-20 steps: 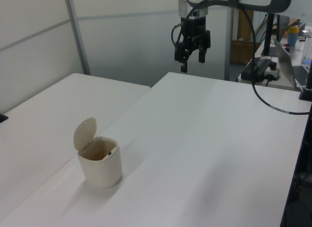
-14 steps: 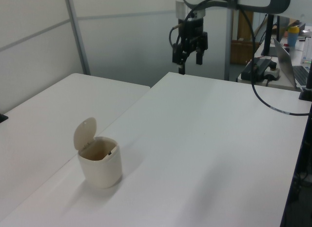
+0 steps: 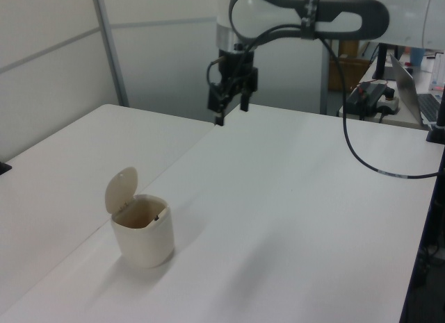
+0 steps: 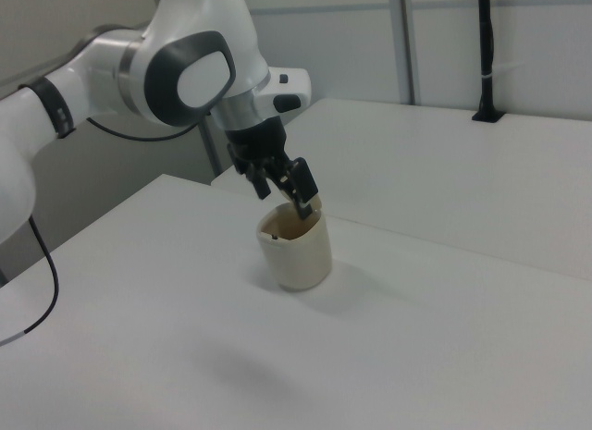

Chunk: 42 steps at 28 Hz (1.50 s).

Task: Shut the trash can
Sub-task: 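Move the gripper down toward the open lid of the cream trash can, then push the raised lid over and down onto the can's rim with the gripper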

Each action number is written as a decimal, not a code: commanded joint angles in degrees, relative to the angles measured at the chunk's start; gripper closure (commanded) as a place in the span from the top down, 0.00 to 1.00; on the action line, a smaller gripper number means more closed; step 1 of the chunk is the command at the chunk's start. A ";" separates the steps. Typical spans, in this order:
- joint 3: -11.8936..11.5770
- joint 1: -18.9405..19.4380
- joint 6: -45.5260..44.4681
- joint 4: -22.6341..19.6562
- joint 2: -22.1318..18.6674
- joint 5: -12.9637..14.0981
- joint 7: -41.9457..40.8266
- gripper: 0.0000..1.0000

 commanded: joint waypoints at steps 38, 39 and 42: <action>0.01 17.33 38.60 10.87 21.63 -34.74 39.50 0.04; 0.01 17.51 38.60 11.05 21.89 -35.18 39.50 0.04; 0.01 17.95 38.60 11.67 22.94 -36.93 40.54 0.02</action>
